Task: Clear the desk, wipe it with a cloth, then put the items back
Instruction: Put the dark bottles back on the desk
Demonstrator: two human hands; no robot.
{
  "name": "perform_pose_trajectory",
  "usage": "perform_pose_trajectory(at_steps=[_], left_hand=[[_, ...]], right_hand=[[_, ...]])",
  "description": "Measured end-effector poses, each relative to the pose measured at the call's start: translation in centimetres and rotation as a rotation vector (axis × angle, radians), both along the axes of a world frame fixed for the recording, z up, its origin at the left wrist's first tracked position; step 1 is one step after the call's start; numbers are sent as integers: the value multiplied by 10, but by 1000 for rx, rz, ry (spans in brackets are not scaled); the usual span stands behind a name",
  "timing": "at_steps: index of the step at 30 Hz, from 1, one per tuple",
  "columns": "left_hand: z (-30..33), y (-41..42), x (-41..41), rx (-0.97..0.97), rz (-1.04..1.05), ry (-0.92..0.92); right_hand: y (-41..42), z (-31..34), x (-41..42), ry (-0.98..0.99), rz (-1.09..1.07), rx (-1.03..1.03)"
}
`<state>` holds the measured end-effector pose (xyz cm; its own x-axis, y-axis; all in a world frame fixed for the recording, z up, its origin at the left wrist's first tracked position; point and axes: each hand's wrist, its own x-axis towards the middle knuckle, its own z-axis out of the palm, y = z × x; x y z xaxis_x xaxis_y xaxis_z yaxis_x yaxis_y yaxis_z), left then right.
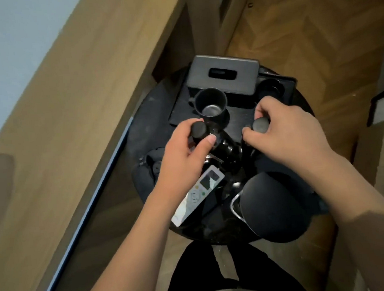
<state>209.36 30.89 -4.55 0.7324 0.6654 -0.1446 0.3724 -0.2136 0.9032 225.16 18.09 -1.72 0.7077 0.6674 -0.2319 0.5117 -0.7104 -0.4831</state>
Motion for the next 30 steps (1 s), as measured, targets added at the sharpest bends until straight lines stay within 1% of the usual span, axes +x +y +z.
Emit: perform_pose_trajectory(at_steps=[3,6,9,12,16,20,23,26,30], left_hand=[[18,24,-36,99,156,22],[27,43,-86,177,332,67],[35,52,-146,225,501,102],[41,53,-212,223,682,116],[50,45,-310,200,881,128],[63,25,-416,170,1064,109],[70,-1,-493,208,1205,93],[74,-35,-565,198,1353,117],[84,-90,-650,212,1548,179]], right_hand=[[35,16,-21,-9,103,58],[74,27,-55,4,250,98],[109,34,-101,-2,404,124],[140,39,-159,-1,547,148],[174,45,-256,6,743,189],[190,52,-365,26,940,183],[192,57,-452,51,1071,198],[187,62,-537,49,1217,203],[170,68,-644,157,1355,185]])
